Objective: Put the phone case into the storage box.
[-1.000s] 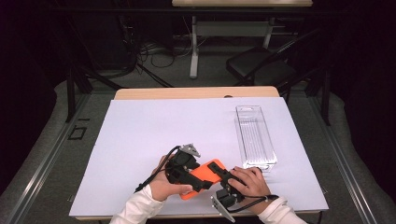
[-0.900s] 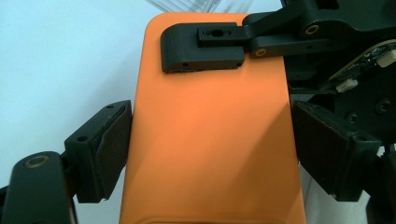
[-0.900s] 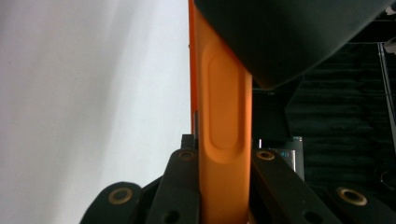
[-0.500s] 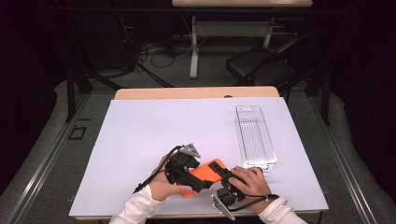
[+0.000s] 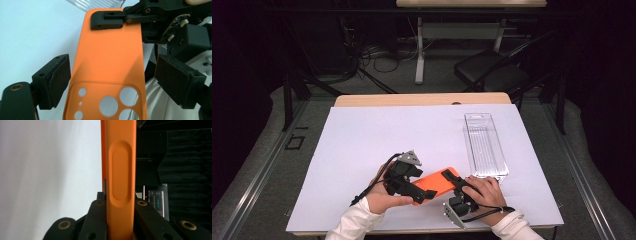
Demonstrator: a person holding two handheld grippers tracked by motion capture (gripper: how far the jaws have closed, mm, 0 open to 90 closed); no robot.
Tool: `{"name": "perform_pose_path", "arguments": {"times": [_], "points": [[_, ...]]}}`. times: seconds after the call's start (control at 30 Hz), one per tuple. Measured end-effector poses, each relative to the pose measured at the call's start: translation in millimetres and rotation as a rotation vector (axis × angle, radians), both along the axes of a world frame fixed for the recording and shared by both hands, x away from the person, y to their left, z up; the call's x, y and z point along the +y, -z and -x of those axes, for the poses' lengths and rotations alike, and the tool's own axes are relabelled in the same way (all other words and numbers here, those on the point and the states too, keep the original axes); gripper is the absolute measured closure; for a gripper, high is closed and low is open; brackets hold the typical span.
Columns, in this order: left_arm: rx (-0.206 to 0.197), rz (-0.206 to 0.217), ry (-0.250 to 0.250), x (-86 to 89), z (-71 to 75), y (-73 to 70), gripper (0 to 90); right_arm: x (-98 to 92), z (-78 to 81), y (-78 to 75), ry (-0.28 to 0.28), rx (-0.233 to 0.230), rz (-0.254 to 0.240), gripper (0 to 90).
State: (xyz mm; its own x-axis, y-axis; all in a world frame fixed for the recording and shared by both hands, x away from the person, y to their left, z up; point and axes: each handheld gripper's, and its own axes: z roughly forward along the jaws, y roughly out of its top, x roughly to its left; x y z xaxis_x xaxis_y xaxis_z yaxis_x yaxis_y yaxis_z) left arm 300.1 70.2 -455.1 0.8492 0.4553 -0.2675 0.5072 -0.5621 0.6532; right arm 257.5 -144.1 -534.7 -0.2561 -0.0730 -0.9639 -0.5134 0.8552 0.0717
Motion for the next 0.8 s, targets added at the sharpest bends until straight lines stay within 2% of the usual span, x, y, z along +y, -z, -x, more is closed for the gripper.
{"name": "perform_pose_path", "arguments": {"times": [0.2,0.27,0.4,0.53,0.57,0.8], "points": [[-0.007,0.030,-0.020,10.4,-3.8,-5.0,14.3,-5.4,-2.9,-1.2,0.018,0.005,-0.011,86.9],[-0.011,0.038,-0.027,14.2,-4.8,-7.2,14.5,-6.9,-3.6,-0.9,0.024,0.018,-0.034,87.0],[-0.037,0.045,-0.043,22.8,-7.5,-10.3,15.2,-8.0,-4.0,-1.3,0.024,0.030,-0.035,87.0],[-0.049,0.056,-0.074,31.7,-9.9,-13.9,15.5,-9.6,-4.5,-3.1,0.030,0.071,-0.061,87.0],[-0.049,0.056,-0.074,31.7,-9.9,-13.9,15.6,-9.9,-4.6,-1.9,0.029,0.076,-0.083,87.0],[-0.070,0.065,-0.105,41.4,-12.6,-17.8,15.8,-11.4,-5.9,-3.8,0.026,0.108,-0.103,87.0]]}}
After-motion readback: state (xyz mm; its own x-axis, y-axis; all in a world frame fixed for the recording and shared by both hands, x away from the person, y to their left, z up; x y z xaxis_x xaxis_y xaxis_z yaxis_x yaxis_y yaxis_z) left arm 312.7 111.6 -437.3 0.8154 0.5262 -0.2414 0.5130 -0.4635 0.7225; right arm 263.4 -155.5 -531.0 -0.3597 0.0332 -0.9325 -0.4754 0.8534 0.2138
